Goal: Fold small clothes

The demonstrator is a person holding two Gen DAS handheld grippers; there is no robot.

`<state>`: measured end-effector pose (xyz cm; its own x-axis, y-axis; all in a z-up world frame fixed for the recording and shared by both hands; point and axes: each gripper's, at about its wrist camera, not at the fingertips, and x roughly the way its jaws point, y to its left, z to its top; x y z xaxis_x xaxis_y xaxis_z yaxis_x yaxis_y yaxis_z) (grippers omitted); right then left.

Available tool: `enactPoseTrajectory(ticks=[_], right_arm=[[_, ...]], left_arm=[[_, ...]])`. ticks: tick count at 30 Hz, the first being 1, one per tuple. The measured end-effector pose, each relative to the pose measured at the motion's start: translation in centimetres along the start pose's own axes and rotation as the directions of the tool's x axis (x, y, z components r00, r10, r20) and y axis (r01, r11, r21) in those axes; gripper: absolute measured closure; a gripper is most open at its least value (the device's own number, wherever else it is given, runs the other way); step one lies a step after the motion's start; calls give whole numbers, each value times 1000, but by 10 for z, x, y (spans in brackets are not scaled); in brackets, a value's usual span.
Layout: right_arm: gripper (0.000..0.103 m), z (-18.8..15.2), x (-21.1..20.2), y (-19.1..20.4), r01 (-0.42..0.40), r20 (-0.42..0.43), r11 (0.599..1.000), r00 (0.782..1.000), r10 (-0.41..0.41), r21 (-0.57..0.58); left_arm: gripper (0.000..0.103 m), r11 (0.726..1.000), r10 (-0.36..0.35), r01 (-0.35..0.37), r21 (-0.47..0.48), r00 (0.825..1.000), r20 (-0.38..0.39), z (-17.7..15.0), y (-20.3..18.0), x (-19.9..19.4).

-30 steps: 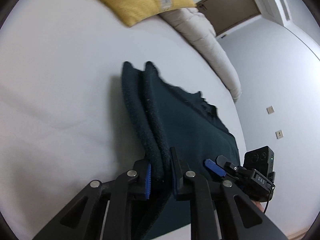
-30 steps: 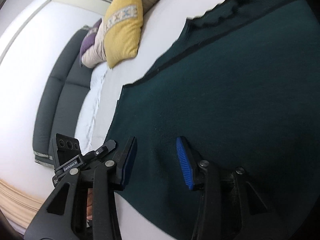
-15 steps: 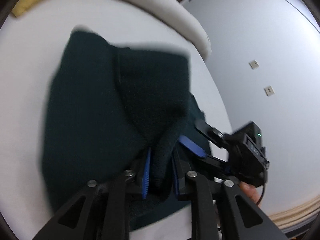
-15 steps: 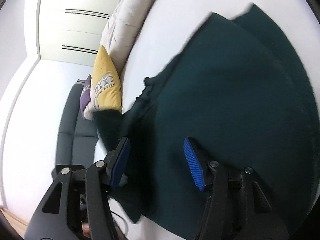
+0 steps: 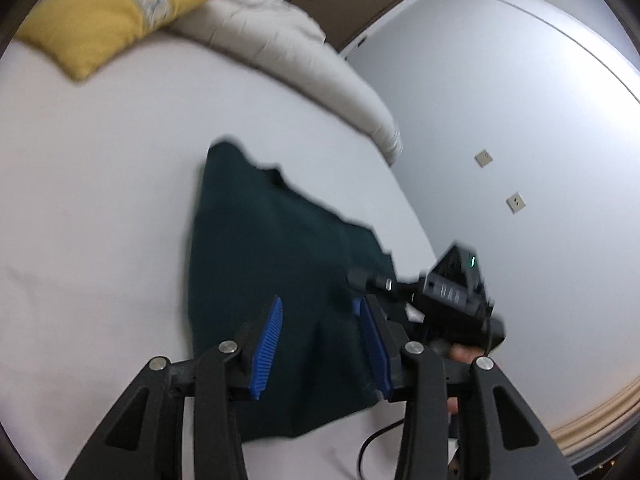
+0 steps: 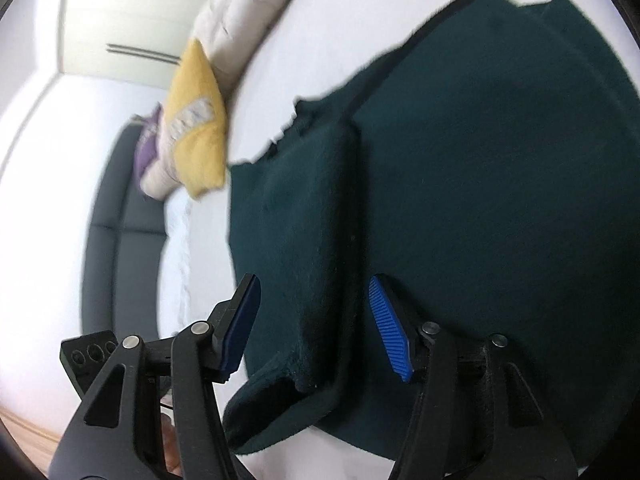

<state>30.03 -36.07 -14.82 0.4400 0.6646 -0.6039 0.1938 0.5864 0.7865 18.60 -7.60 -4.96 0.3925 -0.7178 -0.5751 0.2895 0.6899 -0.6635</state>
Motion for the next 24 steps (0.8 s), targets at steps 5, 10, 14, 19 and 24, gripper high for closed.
enactPoseTrajectory(ticks=[5,10,14,19,24], right_arm=[[52,2,16,5,14,-31,999,999,-13,36],[91,1,23,25,133,-34,987,990,-137,-91],[92,9,8,38,146,-5,974,989,-149,-175],[92,26,-32,37,180,43,958,984,-175,-224],[92,43,-75,7,219,62,953,976,-211,-211]], left_arm=[[60,1000,5,-5,-14,999,-45,-35,10,21],[60,1000,-4,4,-15,999,-40,-48,12,23],[60,1000,7,-7,14,1000,-22,-45,9,16],[60,999,17,-17,34,1000,-7,-40,2,14],[58,996,30,-28,84,999,-22,-43,-12,22]])
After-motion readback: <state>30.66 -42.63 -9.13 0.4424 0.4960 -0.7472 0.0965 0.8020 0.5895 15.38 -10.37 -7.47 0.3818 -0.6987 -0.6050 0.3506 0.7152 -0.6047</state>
